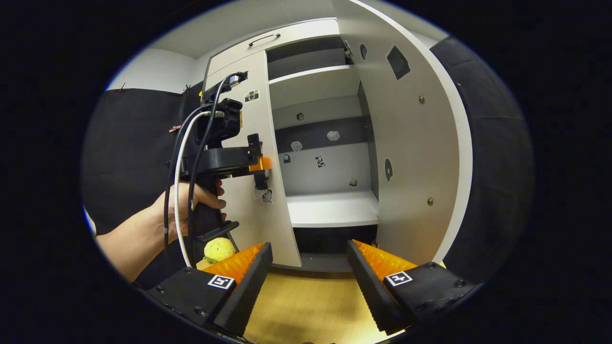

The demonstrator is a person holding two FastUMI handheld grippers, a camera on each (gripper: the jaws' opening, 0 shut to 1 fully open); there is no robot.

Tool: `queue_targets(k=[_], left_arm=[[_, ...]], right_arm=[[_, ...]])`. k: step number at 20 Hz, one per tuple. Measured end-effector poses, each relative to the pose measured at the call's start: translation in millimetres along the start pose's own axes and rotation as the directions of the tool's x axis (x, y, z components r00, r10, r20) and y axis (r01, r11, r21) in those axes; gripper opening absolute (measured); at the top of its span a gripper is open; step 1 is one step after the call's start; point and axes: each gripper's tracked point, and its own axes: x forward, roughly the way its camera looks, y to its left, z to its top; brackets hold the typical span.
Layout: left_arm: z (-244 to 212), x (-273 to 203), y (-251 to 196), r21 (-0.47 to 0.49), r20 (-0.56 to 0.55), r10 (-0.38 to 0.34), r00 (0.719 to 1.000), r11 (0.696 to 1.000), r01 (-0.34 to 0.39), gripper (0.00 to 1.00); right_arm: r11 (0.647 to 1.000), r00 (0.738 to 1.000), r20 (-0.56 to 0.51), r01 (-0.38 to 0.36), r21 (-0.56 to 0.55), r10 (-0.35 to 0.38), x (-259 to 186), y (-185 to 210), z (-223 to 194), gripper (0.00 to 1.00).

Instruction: Open the right door of the double-door shoe cabinet with the right hand, and open the left door with the left hand.

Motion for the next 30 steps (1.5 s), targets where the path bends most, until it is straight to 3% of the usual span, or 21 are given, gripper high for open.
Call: queue_targets(k=[5,13,16,22,30], left_arm=[[-0.5,-1.5,-0.9,-0.002,0.002,-0.041,0.999,0.999,0.041,0.15],[-3.7,-29.7,4.1,-0.054,0.036,-0.061,0.997,0.997,0.063,0.15],[-4.7,-47.9,9.7,-0.05,0.044,-0.06,0.997,0.997,0.063,0.15],[-7.8,-82.2,21.8,-0.068,0.068,-0.142,0.988,0.987,0.146,0.14],[-10.4,-131.0,55.9,-0.069,0.094,-0.186,0.978,0.979,0.192,0.14]], right_arm=[[0.999,1.0,0.009,0.004,-0.035,-0.003,-3.0,4.7,3.0,0.98],[0.999,1.0,0.002,-0.006,-0.033,0.006,-13.4,30.0,-1.6,0.99],[0.999,1.0,0.005,0.03,-0.043,-0.03,-17.8,33.2,-3.0,0.99],[0.991,0.991,0.031,0.128,-0.033,-0.127,-28.8,31.5,-5.7,0.98],[0.98,0.975,0.129,0.189,-0.068,-0.179,-31.8,45.9,21.7,0.98]])
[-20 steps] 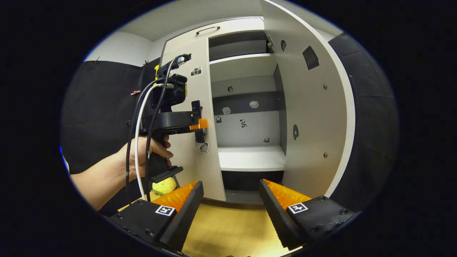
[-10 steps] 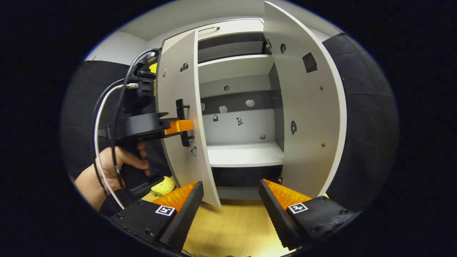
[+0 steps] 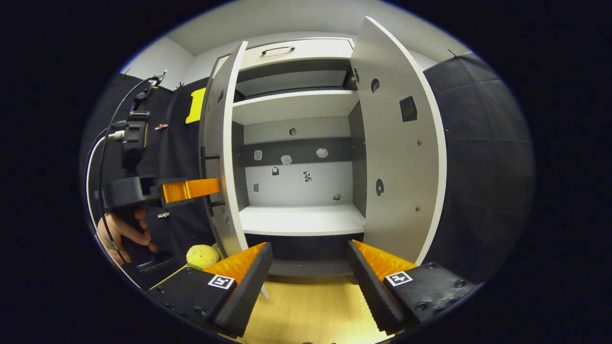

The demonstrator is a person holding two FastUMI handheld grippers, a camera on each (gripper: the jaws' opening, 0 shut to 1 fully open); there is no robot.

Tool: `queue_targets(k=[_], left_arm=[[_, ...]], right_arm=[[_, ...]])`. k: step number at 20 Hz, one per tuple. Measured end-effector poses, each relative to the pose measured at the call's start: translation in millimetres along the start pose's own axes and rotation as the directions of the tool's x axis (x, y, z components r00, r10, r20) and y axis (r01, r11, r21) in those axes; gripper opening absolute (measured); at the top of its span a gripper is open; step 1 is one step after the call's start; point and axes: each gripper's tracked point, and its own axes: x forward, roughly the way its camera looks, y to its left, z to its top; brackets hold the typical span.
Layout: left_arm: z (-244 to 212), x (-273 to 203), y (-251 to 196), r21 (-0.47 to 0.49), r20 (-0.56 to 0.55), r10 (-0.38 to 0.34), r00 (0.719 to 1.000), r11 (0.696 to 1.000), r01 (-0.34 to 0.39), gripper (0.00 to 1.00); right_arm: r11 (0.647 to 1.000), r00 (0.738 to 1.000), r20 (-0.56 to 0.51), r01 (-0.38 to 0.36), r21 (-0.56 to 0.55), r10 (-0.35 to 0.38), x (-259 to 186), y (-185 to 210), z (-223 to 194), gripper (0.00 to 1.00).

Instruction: Open the right door of the double-door shoe cabinet with the right hand, and open the left door with the left hand.

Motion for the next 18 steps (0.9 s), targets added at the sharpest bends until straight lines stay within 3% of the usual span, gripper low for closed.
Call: queue_targets(k=[9,18], left_arm=[[5.3,-50.6,47.5,0.006,0.028,0.044,0.999,0.999,-0.044,0.14],[11.5,-80.7,110.6,0.009,0.029,0.168,0.985,0.986,-0.168,0.11]], right_arm=[[0.999,0.999,-0.047,-0.023,0.026,0.025,7.2,29.8,-12.8,1.0],[0.999,0.998,-0.055,-0.014,0.03,0.016,14.9,31.7,-15.2,0.99]])
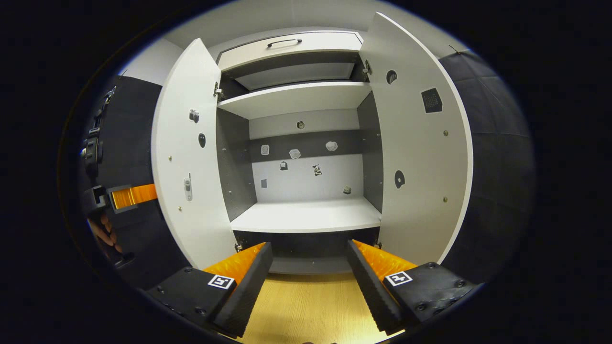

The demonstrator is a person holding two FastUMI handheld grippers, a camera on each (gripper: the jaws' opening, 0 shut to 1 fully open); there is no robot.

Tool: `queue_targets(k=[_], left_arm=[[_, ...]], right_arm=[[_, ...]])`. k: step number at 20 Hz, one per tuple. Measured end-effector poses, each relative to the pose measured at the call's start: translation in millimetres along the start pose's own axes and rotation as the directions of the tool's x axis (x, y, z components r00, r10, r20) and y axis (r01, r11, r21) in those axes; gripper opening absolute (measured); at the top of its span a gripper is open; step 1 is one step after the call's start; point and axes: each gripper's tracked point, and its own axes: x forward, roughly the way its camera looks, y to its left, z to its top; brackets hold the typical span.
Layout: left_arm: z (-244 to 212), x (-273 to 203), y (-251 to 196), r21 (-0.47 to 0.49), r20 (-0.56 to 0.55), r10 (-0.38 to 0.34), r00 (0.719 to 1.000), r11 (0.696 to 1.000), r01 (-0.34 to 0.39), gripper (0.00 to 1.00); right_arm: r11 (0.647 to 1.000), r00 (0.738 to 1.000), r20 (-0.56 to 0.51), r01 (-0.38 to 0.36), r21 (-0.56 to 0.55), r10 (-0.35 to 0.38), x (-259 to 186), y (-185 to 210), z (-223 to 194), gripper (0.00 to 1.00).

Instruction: Open the right door of the double-door shoe cabinet with the right hand, and open the left door with the left hand.

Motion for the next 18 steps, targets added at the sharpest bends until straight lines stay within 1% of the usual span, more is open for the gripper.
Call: queue_targets(k=[3,4,5,6,7,11,14,16,18], left_arm=[[3.1,-2.4,40.9,-0.024,-0.001,0.089,0.996,0.996,-0.089,0.05],[3.5,-0.1,45.2,-0.031,-0.006,0.067,0.998,0.997,-0.068,0.05],[0.6,-1.8,41.8,-0.059,-0.018,0.042,0.999,0.997,-0.043,0.04],[2.7,0.4,39.8,-0.086,-0.02,0.029,0.999,0.996,-0.03,0.05],[2.5,-1.5,40.6,-0.087,-0.02,0.033,0.999,0.996,-0.035,0.05],[3.4,-10.4,43.5,-0.026,-0.04,0.065,0.997,0.997,-0.066,0.05],[4.1,-35.9,41.0,-0.009,-0.06,0.081,0.995,0.997,-0.081,0.05],[7.8,-53.9,30.9,-0.001,-0.065,0.094,0.993,0.995,-0.095,0.07],[15.7,-69.5,16.0,0.014,-0.048,0.114,0.992,0.993,-0.113,0.05]], right_arm=[[1.0,1.0,-0.009,0.014,-0.014,-0.014,-0.8,-5.5,-0.6,0.99],[1.0,1.0,-0.011,0.017,-0.016,-0.017,-1.8,-8.2,-0.3,0.98],[1.0,1.0,-0.014,0.022,-0.019,-0.023,-2.5,-11.8,0.2,0.98],[0.999,0.999,-0.018,0.029,-0.025,-0.03,-3.3,-15.5,0.3,0.99],[0.999,0.999,-0.024,0.038,-0.031,-0.039,-3.7,-18.4,-0.1,0.99],[0.998,0.997,-0.05,0.062,-0.029,-0.063,-9.8,-34.9,-0.4,0.99],[0.997,0.997,-0.036,0.072,-0.024,-0.073,-16.3,-52.7,5.8,0.99],[0.998,0.997,-0.024,0.066,-0.011,-0.066,-22.2,-64.7,10.2,0.98],[0.998,0.998,-0.017,0.057,0.001,-0.057,-28.2,-77.5,15.2,0.98]])
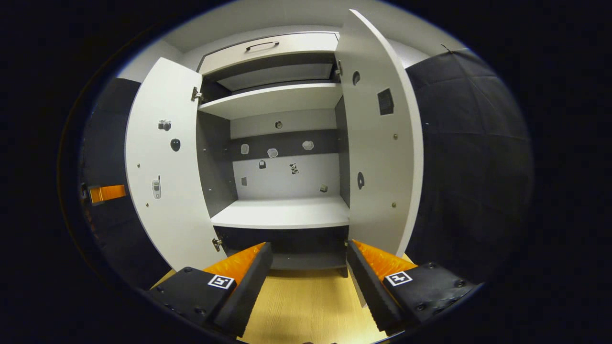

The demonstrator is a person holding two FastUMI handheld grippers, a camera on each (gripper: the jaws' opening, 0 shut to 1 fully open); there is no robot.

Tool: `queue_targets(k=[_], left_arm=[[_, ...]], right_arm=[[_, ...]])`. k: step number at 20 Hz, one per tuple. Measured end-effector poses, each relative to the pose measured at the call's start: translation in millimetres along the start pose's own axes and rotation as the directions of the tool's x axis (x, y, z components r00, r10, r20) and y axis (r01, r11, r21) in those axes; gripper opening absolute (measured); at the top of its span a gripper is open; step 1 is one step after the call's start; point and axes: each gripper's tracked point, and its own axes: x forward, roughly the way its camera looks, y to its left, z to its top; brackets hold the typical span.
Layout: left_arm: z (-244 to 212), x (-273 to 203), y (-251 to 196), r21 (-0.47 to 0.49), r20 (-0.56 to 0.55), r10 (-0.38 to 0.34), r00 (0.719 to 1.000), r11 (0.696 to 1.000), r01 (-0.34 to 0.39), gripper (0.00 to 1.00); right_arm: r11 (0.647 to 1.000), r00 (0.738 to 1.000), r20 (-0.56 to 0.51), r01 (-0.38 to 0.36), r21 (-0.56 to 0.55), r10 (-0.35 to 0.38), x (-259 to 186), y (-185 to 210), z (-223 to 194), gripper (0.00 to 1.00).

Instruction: Open the right door of the double-door shoe cabinet with the right hand, and open the left door with the left hand.

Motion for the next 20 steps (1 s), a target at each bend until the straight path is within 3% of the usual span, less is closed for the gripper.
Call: queue_targets(k=[4,7,8,9,10,12,14,16,18,20], left_arm=[[0.3,-19.7,-55.0,-0.039,0.031,-0.004,1.0,0.999,0.005,0.05],[-6.9,-26.8,-95.7,-0.073,0.025,0.003,1.0,0.997,-0.001,0.06],[-7.4,-29.2,-107.0,-0.06,0.029,0.01,1.0,0.998,-0.009,0.0],[-9.6,-33.3,-117.9,-0.035,0.022,0.015,1.0,0.999,-0.014,0.13],[-14.2,-37.7,-125.3,-0.004,0.01,0.033,0.999,0.999,-0.033,0.17],[-11.0,-48.8,-140.7,0.048,0.02,0.052,0.998,0.997,-0.052,0.36],[-1.1,-60.8,-159.8,0.053,0.054,0.027,0.998,0.998,-0.03,0.49],[2.6,-71.6,-167.7,0.048,0.065,0.003,0.998,0.999,-0.006,0.81],[7.3,-80.6,-163.5,0.053,0.086,0.005,0.996,0.999,-0.009,0.97],[6.6,-85.8,-156.0,0.042,0.096,0.016,0.995,0.999,-0.02,0.98]], right_arm=[[0.998,0.999,0.042,-0.029,-0.054,0.032,-16.0,-24.5,16.3,0.98],[0.994,0.995,0.038,-0.093,-0.058,0.095,-27.7,-29.6,20.6,0.98],[0.992,0.992,0.042,-0.114,-0.043,0.116,-31.8,-30.8,23.0,0.98],[0.99,0.989,0.052,-0.135,-0.028,0.136,-34.5,-31.6,26.9,0.98],[0.988,0.986,0.058,-0.153,-0.016,0.154,-37.4,-32.4,29.6,0.98],[0.983,0.981,0.065,-0.185,0.001,0.185,-41.0,-34.4,34.1,0.98],[0.977,0.974,0.074,-0.214,-0.008,0.214,-40.7,-32.0,41.7,0.98],[0.975,0.97,0.097,-0.219,-0.031,0.221,-37.2,-30.0,55.6,0.99],[0.977,0.97,0.117,-0.211,-0.03,0.213,-40.1,-25.3,66.6,0.98],[0.98,0.972,0.123,-0.2,-0.015,0.2,-47.3,-18.3,69.2,0.98]])
